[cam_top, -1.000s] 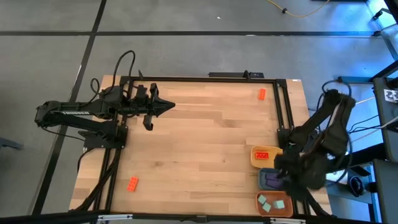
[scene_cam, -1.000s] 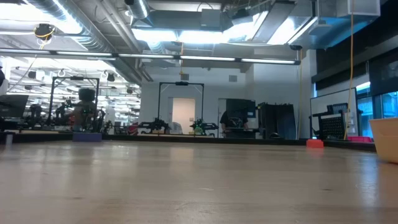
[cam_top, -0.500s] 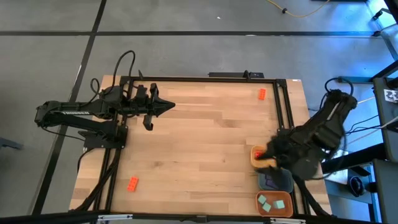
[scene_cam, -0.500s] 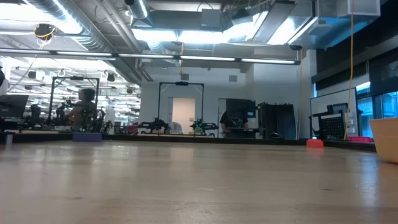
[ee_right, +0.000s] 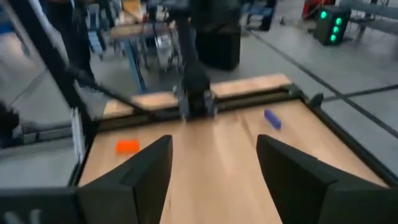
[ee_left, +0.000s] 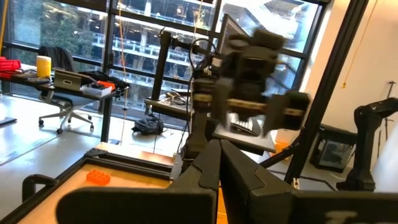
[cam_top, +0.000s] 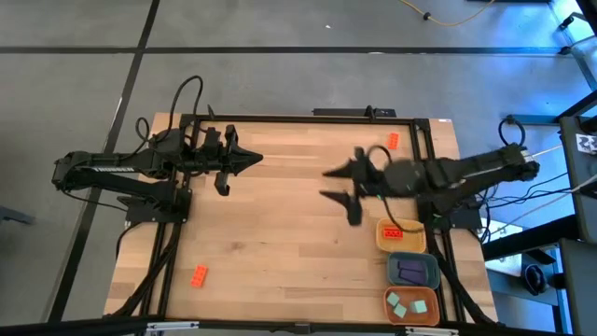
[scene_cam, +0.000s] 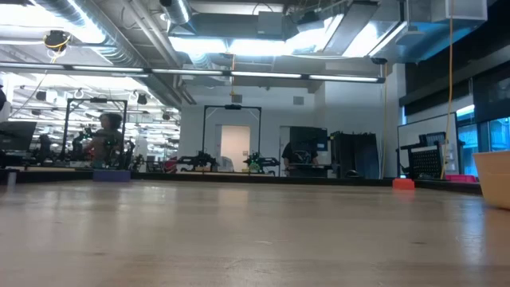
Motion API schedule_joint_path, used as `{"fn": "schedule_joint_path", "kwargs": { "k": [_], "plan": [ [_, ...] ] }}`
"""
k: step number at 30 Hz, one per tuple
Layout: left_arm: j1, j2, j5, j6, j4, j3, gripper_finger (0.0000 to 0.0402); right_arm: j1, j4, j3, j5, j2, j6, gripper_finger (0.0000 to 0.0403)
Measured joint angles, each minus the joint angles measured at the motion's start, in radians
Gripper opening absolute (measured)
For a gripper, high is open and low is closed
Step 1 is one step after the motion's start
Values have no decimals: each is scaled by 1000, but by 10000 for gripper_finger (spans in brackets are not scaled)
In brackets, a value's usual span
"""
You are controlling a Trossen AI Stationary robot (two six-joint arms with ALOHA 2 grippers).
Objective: Sort & place blocks by color
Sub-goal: Put the violet block into the blue bin
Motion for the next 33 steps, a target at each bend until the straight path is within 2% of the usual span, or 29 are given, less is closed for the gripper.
{"fn": "schedule_joint_path", "kwargs": {
  "k": [4, 8, 14, 25, 29, 33],
  "plan": [
    [0, 0, 9, 5, 5, 0, 0, -166, 231, -115, -153, -11, -22, 237],
    [0, 0, 24, 6, 16, 0, 0, -277, 431, -185, -211, -27, -21, 237],
    [0, 0, 33, 45, 16, 0, 0, -348, 450, -192, -305, -31, -16, 236],
    [0, 0, 25, 61, 15, 0, 0, -357, 443, -192, -407, -31, -12, 234],
    [0, 0, 25, 61, 14, 0, 0, -357, 443, -192, -411, -31, -5, 191],
    [0, 0, 25, 61, 14, 0, 0, -357, 443, -192, -411, -31, -12, 97]
  ]
}}
